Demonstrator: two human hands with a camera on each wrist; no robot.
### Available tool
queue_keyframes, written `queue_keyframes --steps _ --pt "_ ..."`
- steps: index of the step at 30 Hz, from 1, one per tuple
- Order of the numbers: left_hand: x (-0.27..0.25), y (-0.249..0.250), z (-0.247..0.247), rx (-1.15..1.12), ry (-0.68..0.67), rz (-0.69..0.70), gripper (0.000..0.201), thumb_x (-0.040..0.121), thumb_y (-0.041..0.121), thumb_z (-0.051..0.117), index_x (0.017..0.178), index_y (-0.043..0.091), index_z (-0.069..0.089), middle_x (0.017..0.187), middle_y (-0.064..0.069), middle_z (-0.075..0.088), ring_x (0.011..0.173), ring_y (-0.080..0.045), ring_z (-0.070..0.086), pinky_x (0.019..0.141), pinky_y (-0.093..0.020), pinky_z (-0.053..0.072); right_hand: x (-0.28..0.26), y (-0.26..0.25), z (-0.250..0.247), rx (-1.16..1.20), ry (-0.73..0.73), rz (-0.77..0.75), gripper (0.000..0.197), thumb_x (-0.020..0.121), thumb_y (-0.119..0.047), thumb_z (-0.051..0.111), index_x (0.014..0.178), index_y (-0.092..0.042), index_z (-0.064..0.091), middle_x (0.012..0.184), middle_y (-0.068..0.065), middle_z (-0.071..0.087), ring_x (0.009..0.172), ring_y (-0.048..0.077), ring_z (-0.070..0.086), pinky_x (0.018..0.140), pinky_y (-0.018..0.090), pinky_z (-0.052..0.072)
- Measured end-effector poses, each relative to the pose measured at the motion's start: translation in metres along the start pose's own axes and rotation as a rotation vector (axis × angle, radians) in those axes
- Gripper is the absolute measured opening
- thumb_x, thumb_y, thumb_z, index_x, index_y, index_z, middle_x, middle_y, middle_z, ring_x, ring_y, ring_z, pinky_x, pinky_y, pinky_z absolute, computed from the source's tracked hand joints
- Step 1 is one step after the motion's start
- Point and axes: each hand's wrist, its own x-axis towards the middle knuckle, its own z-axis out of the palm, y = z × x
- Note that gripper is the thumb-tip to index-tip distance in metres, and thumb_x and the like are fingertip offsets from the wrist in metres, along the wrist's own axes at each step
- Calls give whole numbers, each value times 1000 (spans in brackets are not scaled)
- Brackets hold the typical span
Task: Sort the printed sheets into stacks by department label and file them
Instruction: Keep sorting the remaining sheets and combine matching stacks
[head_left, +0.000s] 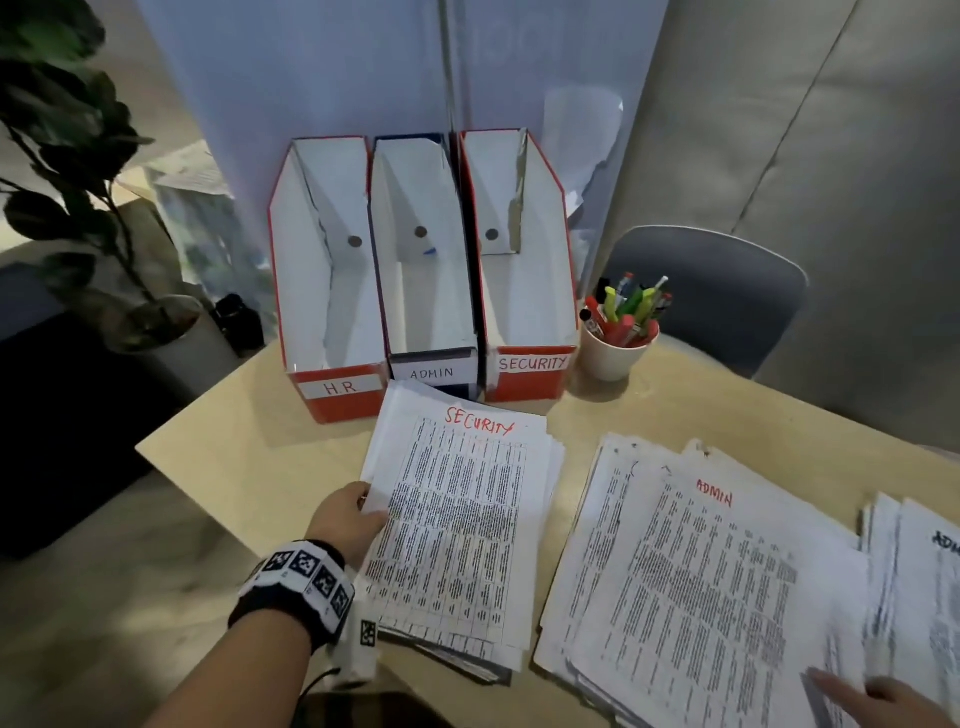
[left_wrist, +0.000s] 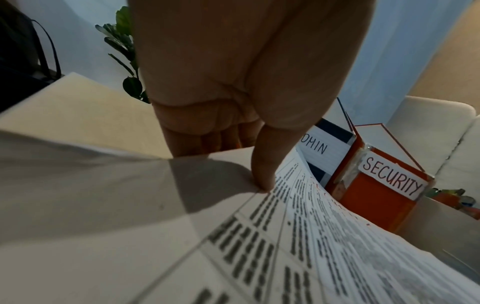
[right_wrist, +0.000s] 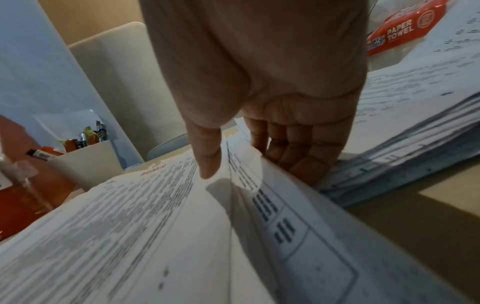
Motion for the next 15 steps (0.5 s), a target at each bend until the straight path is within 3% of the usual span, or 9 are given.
queue_keyframes --steps 2,3,5,7,9,11,15 --pt "1 1 -2 -58 21 -24 41 85 17 65 124 8 55 116 -10 64 91 -21 57 85 -29 46 -6 -3 -1 -72 36 -2 97 34 -71 51 95 2 71 64 11 43 68 25 52 60 27 31" --pt "1 1 -3 -105 38 -38 44 83 17 67 125 10 54 115 -9 64 92 -21 58 86 -32 48 -2 -1 -2 -74 55 -14 106 28 -73 46 95 5 70 67 12 44 67 25 52 61 28 31" --pt "0 7 -8 -155 87 -20 53 79 17 72 128 12 52 120 -10 59 102 -24 58 92 -37 48 -10 -3 0 -25 73 14 80 45 -73 60 72 3 64 67 13 46 71 31 59 61 30 31" --pt "-4 19 -13 -144 131 59 58 77 16 77 129 12 53 125 -11 54 109 -25 55 95 -39 46 -15 -4 0 81 172 6 51 70 -50 74 67 -3 56 69 13 53 81 33 63 64 32 35" --pt "-10 39 -14 -150 148 153 54 76 17 78 125 14 56 122 -7 53 107 -21 54 94 -37 45 -15 -2 3 211 249 8 42 75 -37 76 90 -2 60 97 17 62 90 29 58 78 35 40" --pt "-15 64 -8 -177 111 247 46 75 16 79 117 18 58 112 -1 57 97 -17 56 84 -32 46 -17 -2 6 311 309 29 55 76 -32 77 116 -1 55 121 18 59 102 28 56 87 34 40" --pt "-26 109 37 -189 -196 328 35 75 9 77 105 20 61 96 0 65 80 -14 64 69 -24 52 -17 -5 12 359 341 42 62 75 -32 78 123 -2 53 125 15 57 108 29 56 91 34 41"
